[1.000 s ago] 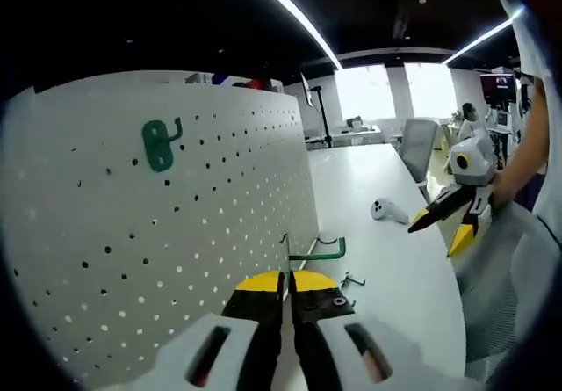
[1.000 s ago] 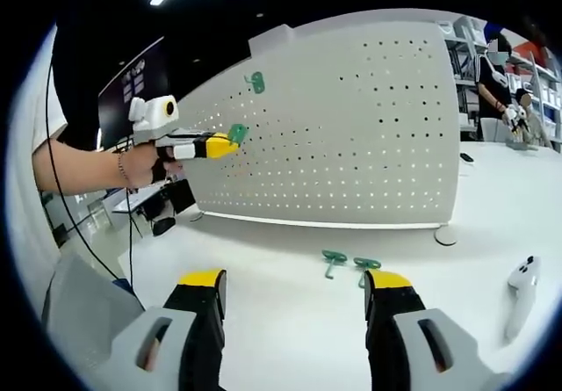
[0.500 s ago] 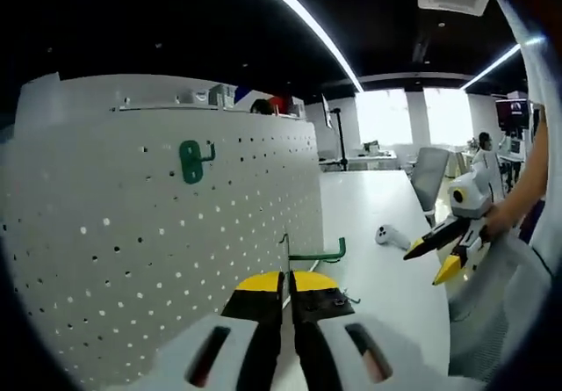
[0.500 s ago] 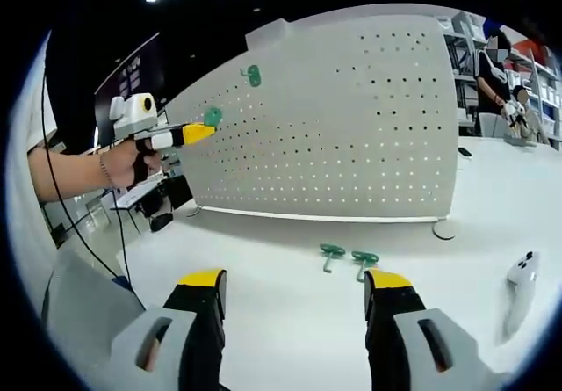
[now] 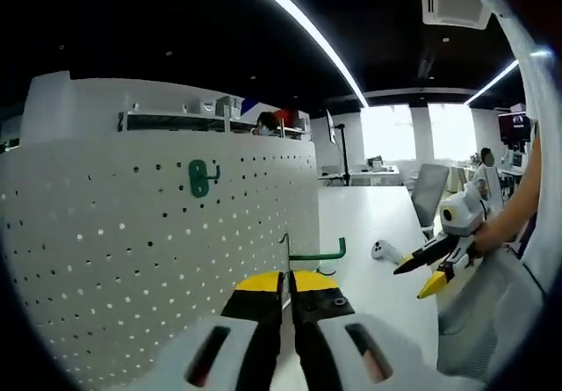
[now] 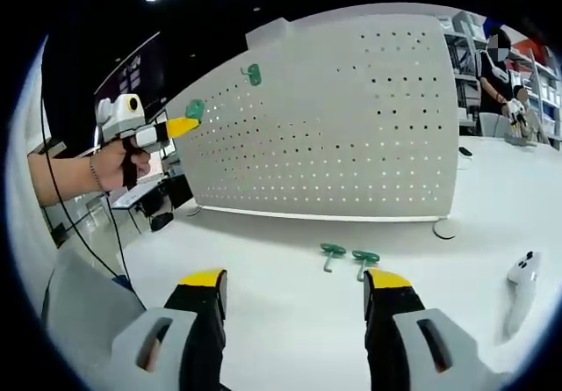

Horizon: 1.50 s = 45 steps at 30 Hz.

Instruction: Insert the hook assembly into the mounting plate slot until the hook locks in place.

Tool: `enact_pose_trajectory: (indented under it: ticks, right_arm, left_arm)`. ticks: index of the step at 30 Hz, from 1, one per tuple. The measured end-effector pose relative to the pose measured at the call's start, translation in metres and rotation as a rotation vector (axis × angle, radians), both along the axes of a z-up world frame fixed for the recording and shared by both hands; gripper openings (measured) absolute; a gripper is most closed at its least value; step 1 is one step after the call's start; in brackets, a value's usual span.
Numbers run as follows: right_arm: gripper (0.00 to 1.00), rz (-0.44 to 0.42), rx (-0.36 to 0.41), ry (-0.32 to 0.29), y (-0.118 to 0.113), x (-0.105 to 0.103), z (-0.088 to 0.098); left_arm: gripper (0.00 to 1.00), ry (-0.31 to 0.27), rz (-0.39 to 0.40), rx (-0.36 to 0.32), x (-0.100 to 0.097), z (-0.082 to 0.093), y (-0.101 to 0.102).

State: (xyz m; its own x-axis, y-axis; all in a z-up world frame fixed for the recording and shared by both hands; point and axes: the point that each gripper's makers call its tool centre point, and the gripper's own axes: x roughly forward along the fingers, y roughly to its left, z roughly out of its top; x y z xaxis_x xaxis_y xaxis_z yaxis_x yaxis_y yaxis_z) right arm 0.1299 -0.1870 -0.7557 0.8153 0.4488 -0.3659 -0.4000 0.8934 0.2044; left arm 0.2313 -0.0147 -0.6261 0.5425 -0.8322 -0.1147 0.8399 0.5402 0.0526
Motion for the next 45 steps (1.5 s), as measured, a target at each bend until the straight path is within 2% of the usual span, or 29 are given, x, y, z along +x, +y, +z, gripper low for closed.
enact_pose_trajectory:
  ticks: [10, 12, 13, 15, 16, 18, 22, 25, 31, 40, 45]
  right_arm:
    - [0.61, 0.006, -0.003, -0.024, 0.002, 0.001, 0.006]
    - [0.61, 0.013, 0.017, -0.056, 0.004, 0.002, 0.014]
    - [0.61, 0.013, 0.021, -0.088, 0.004, 0.003, 0.020]
    - [0.62, 0.017, 0.077, -0.153, 0.008, 0.004, 0.036]
    - [0.62, 0.018, 0.066, -0.152, 0.006, 0.003, 0.036]
    - [0.63, 0.030, 0.114, -0.215, 0.010, 0.004, 0.050]
    - [0.64, 0.044, 0.147, -0.329, 0.012, 0.002, 0.075]
    - [0.65, 0.054, 0.165, -0.349, 0.014, 0.000, 0.080]
    - [0.65, 0.070, 0.157, -0.344, 0.018, 0.001, 0.079]
    - [0.65, 0.117, 0.192, -0.372, 0.030, 0.002, 0.095]
    - [0.63, 0.157, 0.198, -0.391, 0.045, 0.005, 0.107]
  left_arm:
    - [0.03, 0.000, 0.005, 0.001, 0.001, 0.000, 0.000]
    - [0.03, 0.000, 0.007, -0.001, 0.001, 0.000, 0.000]
    - [0.03, 0.001, 0.006, -0.004, 0.001, 0.000, 0.000]
    - [0.03, 0.002, 0.010, -0.004, 0.001, 0.000, 0.000]
    - [0.03, 0.004, 0.010, -0.003, 0.001, -0.001, 0.000]
    - [0.03, 0.004, 0.009, -0.004, 0.000, -0.001, -0.001]
    - [0.03, 0.007, 0.014, -0.005, -0.001, -0.001, -0.001]
    - [0.03, 0.009, 0.017, -0.006, -0.002, -0.002, -0.001]
    - [0.03, 0.012, 0.024, -0.010, -0.001, -0.001, 0.001]
    - [0.03, 0.006, 0.041, -0.011, -0.003, 0.001, 0.002]
    - [0.03, 0.014, 0.045, -0.029, -0.005, 0.002, 0.002]
